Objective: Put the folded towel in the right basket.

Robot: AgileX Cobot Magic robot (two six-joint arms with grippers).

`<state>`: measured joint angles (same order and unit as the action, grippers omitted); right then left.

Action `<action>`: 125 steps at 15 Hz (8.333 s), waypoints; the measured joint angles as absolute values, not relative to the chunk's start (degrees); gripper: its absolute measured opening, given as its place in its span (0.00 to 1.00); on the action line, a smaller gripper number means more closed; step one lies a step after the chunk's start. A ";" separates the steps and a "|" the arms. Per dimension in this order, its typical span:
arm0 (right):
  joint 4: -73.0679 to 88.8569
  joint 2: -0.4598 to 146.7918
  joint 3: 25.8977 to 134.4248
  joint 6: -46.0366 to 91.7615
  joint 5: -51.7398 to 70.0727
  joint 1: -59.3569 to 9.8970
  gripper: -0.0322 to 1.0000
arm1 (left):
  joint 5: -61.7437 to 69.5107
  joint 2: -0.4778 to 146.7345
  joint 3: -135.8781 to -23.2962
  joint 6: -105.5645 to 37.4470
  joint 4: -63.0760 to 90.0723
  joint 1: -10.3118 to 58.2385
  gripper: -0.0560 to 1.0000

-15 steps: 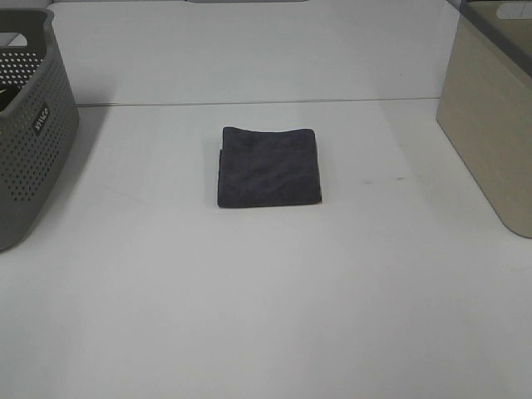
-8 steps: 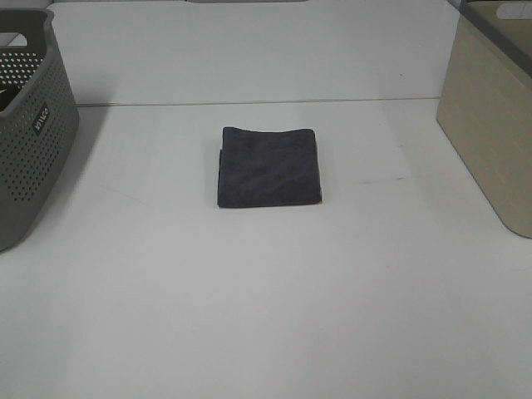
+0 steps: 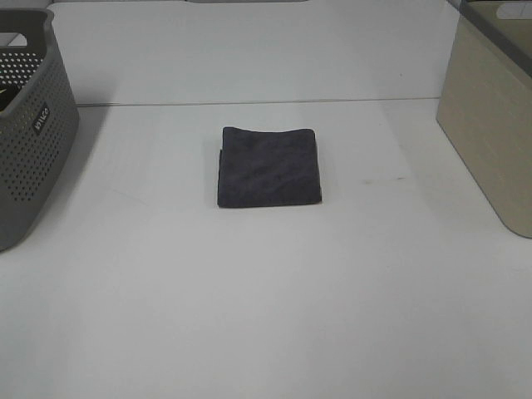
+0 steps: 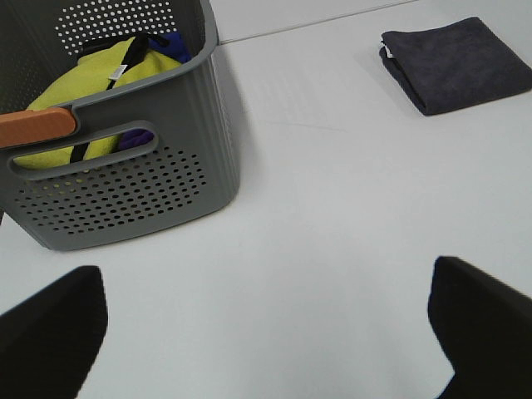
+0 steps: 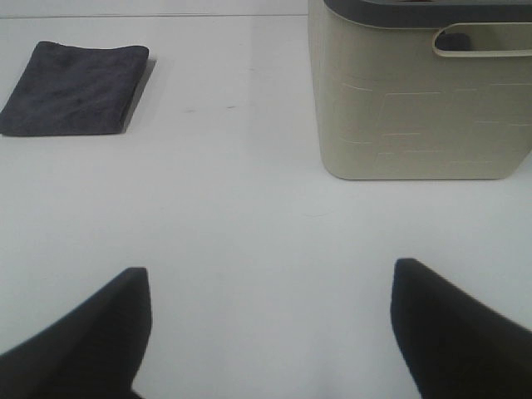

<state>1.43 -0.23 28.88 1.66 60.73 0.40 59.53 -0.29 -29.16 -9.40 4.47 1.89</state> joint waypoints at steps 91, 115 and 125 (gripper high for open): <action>15.13 105.20 114.48 8.71 61.08 12.49 0.07 | 59.53 -0.29 -29.16 -9.40 4.47 1.89 0.99; 8.71 108.92 114.42 4.58 69.67 2.35 0.79 | 59.53 -0.29 -29.16 -9.40 4.47 1.89 0.99; 0.46 81.07 87.09 1.55 69.67 -3.38 0.79 | 59.53 -0.29 -29.16 -9.40 4.47 1.89 0.99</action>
<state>0.46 81.07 87.09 1.55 69.67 -3.38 59.53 -0.29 -29.16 -9.40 4.47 1.89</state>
